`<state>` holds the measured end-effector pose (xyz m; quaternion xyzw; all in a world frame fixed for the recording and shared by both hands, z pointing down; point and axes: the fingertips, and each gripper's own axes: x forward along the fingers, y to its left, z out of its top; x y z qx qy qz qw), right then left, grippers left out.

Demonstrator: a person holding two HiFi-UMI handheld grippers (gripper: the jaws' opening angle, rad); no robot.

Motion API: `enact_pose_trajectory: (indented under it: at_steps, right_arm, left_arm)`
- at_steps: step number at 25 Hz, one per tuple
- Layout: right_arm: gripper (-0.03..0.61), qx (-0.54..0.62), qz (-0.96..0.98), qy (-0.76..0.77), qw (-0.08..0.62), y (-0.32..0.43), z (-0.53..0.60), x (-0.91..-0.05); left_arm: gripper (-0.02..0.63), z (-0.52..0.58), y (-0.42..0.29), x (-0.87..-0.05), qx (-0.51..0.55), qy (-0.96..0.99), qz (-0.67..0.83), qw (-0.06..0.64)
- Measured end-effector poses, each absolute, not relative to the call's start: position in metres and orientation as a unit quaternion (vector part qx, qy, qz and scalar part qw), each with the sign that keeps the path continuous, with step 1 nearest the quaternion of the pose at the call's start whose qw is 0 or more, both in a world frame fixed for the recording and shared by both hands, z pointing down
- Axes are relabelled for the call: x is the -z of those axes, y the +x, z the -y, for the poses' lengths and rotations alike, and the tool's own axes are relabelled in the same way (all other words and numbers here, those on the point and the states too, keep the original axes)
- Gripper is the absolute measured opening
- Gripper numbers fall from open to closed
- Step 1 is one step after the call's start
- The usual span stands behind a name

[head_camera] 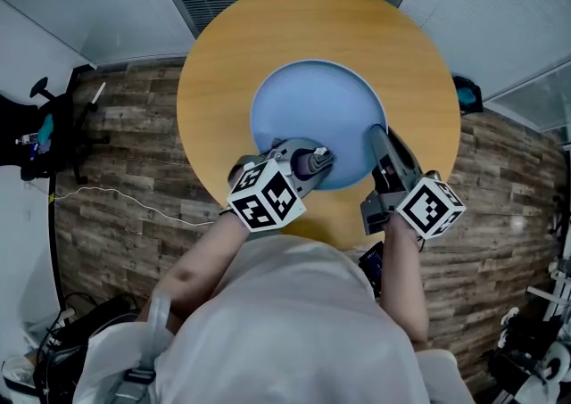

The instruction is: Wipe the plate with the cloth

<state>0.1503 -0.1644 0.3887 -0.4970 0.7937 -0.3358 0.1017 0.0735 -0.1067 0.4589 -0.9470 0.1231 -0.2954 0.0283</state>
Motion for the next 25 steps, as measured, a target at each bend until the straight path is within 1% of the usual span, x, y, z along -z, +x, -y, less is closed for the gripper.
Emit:
enact_pose_trajectory:
  at_steps: [2, 4, 14, 19, 25]
  right_arm:
    - [0.084, 0.331, -0.795, -0.498, 0.097, 0.15, 0.165, -0.388]
    - [0.084, 0.329, -0.796, -0.499, 0.094, 0.151, 0.164, -0.387]
    - [0.084, 0.336, -0.791, -0.5, 0.107, 0.154, 0.164, -0.387]
    - [0.084, 0.349, -0.79, -0.489, 0.126, 0.153, 0.164, -0.389]
    - [0.084, 0.346, -0.787, -0.496, 0.122, 0.154, 0.164, -0.388]
  left_arm:
    - [0.081, 0.104, 0.076, -0.459, 0.285, -0.951, -0.12, 0.008]
    - [0.081, 0.101, 0.078, -0.46, 0.284, -0.953, -0.109, 0.001]
    - [0.081, 0.089, 0.089, -0.458, 0.285, -0.955, -0.077, 0.005]
    - [0.081, 0.084, 0.099, -0.456, 0.282, -0.957, -0.066, 0.007]
    - [0.081, 0.078, 0.108, -0.452, 0.272, -0.961, -0.054, 0.005]
